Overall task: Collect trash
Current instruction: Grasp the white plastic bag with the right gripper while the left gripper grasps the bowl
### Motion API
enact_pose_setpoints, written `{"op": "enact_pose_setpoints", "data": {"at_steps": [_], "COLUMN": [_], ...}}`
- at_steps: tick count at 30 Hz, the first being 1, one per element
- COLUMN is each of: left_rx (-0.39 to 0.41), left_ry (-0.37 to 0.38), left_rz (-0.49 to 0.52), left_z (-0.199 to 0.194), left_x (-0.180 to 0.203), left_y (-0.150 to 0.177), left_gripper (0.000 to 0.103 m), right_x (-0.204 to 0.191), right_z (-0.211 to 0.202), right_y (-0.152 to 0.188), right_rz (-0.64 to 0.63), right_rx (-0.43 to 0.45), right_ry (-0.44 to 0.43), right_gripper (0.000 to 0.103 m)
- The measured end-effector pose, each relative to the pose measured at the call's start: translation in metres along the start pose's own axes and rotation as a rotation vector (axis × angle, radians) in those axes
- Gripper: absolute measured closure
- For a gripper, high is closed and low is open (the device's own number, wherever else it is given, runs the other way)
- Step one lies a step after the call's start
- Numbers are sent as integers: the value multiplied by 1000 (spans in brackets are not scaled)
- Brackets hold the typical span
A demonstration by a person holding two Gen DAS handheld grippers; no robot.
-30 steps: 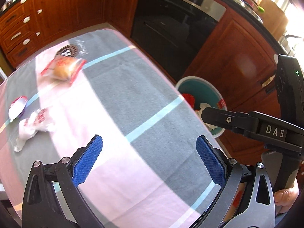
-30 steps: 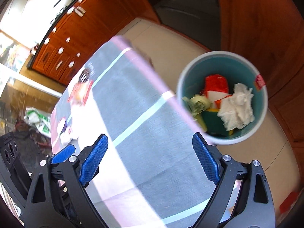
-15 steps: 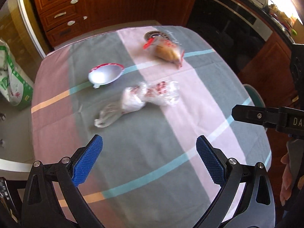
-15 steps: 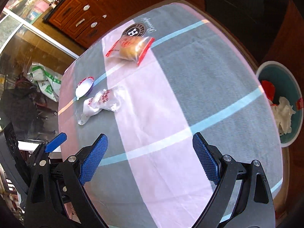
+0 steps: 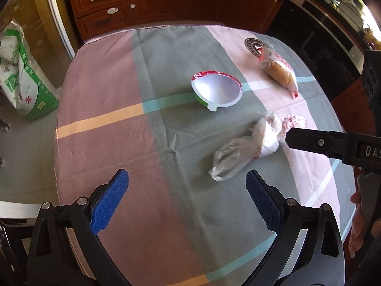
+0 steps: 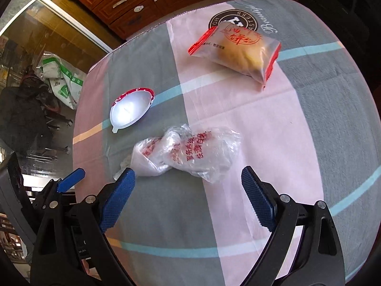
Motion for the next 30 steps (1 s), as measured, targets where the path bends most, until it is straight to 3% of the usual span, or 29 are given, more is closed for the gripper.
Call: {"op": "enact_pose_setpoints", "data": {"at_steps": [7, 10, 11, 12, 15, 21, 23, 25, 29, 30], "left_rx": [-6, -1, 3, 7, 21, 57, 66, 52, 13, 19], "left_ry": [8, 9, 10, 11, 16, 6, 5, 2, -29, -51], "left_rz": [-19, -8, -3, 3, 17, 27, 11, 1, 30, 52], "left_z": [16, 19, 20, 20, 19, 22, 27, 35, 52, 53], "left_x": [-18, -19, -18, -17, -13, -5, -6, -7, 3, 7], "left_y": [-19, -28, -30, -33, -40, -66, -76, -81, -76, -74], "left_gripper": [4, 4, 4, 4, 4, 5, 17, 36, 44, 51], "right_x": [-16, -22, -24, -26, -26, -5, 7, 17, 28, 31], "right_z": [27, 30, 30, 30, 28, 15, 13, 14, 13, 12], "right_y": [-16, -21, -22, -22, -23, -30, -31, -31, -27, -26], "right_rz": [-12, -44, -66, -87, -98, -71, -52, -31, -8, -5], "right_rx": [-20, 9, 21, 33, 28, 45, 42, 37, 31, 32], "right_ry": [7, 6, 15, 23, -2, 12, 17, 17, 12, 16], "right_gripper": [16, 16, 20, 36, 57, 64, 64, 64, 63, 62]}}
Point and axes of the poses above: each gripper's, at about its wrist camera, not at the fingertips, and z roughly the way its jaws point, x to its right, y to its underside, the point moved 4 cm from there along z, roughly the way its jaws point, and after that the axes turned 10 degrees about y, right-handed, at the moved point
